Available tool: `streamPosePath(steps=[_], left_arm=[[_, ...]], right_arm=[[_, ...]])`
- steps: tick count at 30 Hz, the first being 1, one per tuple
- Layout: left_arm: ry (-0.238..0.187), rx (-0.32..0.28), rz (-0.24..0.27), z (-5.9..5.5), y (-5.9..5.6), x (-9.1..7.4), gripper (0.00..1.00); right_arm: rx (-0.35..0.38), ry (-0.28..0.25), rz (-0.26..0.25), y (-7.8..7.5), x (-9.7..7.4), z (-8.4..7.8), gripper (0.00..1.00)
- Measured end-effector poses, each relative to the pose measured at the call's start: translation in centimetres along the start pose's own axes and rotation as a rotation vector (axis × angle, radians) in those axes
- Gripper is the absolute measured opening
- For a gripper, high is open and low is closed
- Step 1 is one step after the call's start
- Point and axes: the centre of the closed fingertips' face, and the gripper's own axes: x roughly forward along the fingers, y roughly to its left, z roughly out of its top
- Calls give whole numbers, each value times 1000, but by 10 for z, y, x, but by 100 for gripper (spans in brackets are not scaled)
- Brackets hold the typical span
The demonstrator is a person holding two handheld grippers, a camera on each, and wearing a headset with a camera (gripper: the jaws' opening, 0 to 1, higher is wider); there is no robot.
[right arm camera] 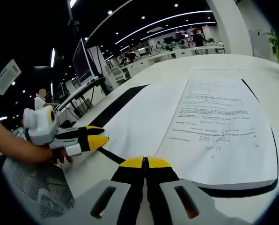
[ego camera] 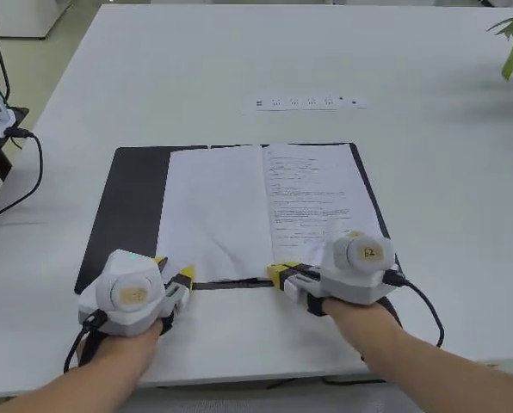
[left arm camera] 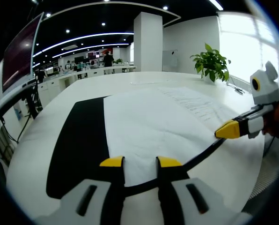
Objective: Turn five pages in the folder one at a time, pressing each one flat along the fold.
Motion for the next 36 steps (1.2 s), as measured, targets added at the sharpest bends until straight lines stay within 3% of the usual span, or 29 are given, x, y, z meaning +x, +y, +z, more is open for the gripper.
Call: streamPosePath(steps=[5, 12, 14, 17, 19, 22, 27, 29, 31, 36], left_arm=[[6, -2, 1, 0, 0, 0, 25], [34, -27, -2, 1, 0, 0, 26], [52, -61, -11, 2, -1, 0, 27], [72, -125, -29, 4, -2, 0, 29], [101, -221, -38, 8, -4, -4, 30], [19, -251, -66, 31, -9, -12, 27], [27, -311, -147, 59, -27, -37, 22], [-33, -321, -163, 77, -29, -48, 22], [-36, -332, -179, 89, -35, -63, 22], [-49, -339, -187, 108, -43, -92, 28]], right_arm=[[65, 54, 21, 8, -8, -11, 0], [139, 51, 55, 24, -26, 0, 0], [158, 46, 94, 35, -30, 6, 0], [157, 23, 110, 46, -38, 17, 0], [151, 15, 115, 51, -43, 23, 0], [146, -17, 104, 55, -54, 36, 0], [176, -74, 96, 55, -77, 59, 0], [170, -100, 69, 51, -87, 69, 0], [201, -151, 43, 46, -98, 82, 0], [194, -160, -25, 32, -117, 94, 0]])
